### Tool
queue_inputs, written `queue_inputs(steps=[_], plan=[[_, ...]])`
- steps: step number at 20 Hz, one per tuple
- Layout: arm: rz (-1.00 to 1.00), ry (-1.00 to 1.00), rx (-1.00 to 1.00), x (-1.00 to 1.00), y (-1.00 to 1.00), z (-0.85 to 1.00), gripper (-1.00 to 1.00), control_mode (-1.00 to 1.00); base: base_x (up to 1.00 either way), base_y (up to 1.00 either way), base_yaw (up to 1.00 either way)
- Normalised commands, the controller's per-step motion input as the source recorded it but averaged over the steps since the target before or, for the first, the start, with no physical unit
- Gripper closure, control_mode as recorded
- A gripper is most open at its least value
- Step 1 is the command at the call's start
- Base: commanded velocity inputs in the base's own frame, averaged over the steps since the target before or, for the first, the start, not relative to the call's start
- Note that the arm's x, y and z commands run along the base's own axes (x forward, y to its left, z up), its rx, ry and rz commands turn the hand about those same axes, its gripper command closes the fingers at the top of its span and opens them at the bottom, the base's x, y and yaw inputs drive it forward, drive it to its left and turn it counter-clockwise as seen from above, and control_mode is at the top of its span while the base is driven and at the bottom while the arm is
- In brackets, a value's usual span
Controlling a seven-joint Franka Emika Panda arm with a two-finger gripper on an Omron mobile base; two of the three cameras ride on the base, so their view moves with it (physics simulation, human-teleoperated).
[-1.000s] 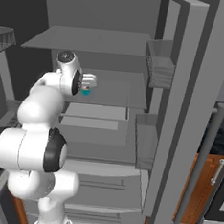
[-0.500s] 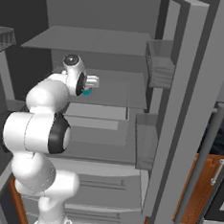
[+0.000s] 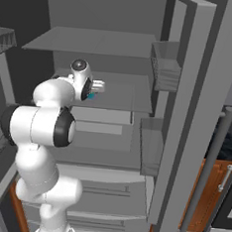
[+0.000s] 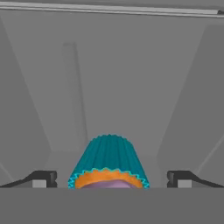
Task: Take the cake and cupcake from the fridge and place them on the empty tray on the dining counter.
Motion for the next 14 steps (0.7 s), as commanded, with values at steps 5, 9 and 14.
queue_inputs(steps=[5, 9, 14], plan=[[-0.01, 0.0, 0.0, 0.32, -0.01, -0.14, -1.0, -1.0, 0.0, 0.0, 0.0], [-0.01, 0.0, 0.0, 0.31, 0.0, -0.13, -1.0, -1.0, 0.0, 0.0, 0.0], [-0.01, 0.0, 0.0, 0.07, 0.0, -0.17, 1.0, -1.0, 0.0, 0.0, 0.0]])
